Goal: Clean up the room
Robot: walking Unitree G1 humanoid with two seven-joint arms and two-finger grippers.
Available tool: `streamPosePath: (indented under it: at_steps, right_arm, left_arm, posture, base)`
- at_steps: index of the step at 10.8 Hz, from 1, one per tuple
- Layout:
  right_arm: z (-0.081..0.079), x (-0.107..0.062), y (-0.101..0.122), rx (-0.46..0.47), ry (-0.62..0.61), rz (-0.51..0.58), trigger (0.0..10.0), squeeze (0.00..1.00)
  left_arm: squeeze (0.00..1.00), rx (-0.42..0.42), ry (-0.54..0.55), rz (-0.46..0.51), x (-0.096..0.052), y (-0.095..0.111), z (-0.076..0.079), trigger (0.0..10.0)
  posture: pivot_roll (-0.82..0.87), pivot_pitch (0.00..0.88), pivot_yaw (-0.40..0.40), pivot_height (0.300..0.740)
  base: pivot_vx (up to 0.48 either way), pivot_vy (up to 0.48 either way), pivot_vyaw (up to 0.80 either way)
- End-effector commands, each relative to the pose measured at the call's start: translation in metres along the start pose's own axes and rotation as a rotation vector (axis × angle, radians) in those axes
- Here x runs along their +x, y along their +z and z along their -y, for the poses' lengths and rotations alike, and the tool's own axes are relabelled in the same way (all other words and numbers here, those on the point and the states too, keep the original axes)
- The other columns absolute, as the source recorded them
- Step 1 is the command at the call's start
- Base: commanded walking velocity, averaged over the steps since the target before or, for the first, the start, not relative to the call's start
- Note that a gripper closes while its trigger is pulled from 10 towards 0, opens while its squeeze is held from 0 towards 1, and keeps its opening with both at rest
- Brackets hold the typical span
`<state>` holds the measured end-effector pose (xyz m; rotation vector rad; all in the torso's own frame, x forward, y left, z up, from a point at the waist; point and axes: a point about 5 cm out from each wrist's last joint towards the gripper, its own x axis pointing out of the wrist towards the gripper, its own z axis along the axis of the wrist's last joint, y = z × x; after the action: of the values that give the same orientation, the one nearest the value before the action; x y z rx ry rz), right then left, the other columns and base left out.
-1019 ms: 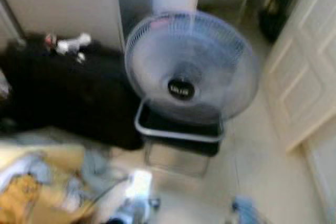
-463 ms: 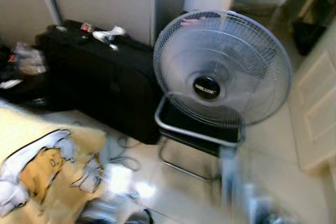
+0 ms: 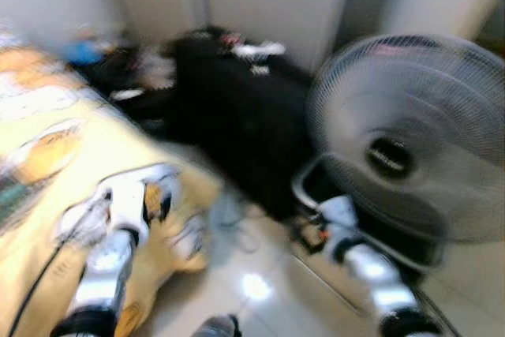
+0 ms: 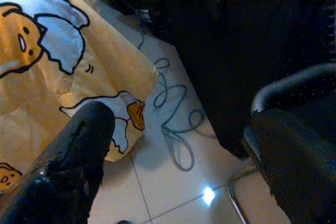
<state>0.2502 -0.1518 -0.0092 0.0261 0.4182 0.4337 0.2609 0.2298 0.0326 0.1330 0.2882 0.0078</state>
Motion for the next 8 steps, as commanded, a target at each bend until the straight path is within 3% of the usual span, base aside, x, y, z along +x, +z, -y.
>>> streamPosePath:
  at_steps: [1, 4, 5, 8]
  right_arm:
    - [0.000, -0.002, 0.009, 0.037, -0.029, 0.056, 10.0, 1.00]
    - [0.014, -0.023, 0.030, 0.197, -0.246, 0.171, 10.0, 1.00]
    - [0.022, -0.032, 0.042, 0.235, -0.312, 0.193, 10.0, 1.00]
    - [0.035, -0.050, 0.045, 0.272, -0.438, 0.180, 10.0, 1.00]
  left_arm:
    - [0.00, 0.001, 0.026, 0.090, -0.003, 0.018, 0.001, 10.0]
    - [0.00, -0.025, 0.046, 0.093, -0.017, 0.045, 0.025, 10.0]
    - [0.00, 0.014, 0.007, 0.112, -0.017, 0.061, 0.043, 10.0]
    - [0.00, 0.053, -0.064, 0.102, -0.022, 0.073, 0.057, 10.0]
  posture:
    - [0.10, 0.000, 0.003, 0.740]
    - [0.07, 0.000, 0.000, 0.740]
    - [0.06, 0.000, -0.019, 0.740]
    - [0.04, 0.000, -0.021, 0.740]
  base:
    - [0.000, 0.000, 0.80]
    - [0.000, 0.000, 0.80]
    - [0.000, 0.000, 0.80]
    - [0.000, 0.000, 0.80]
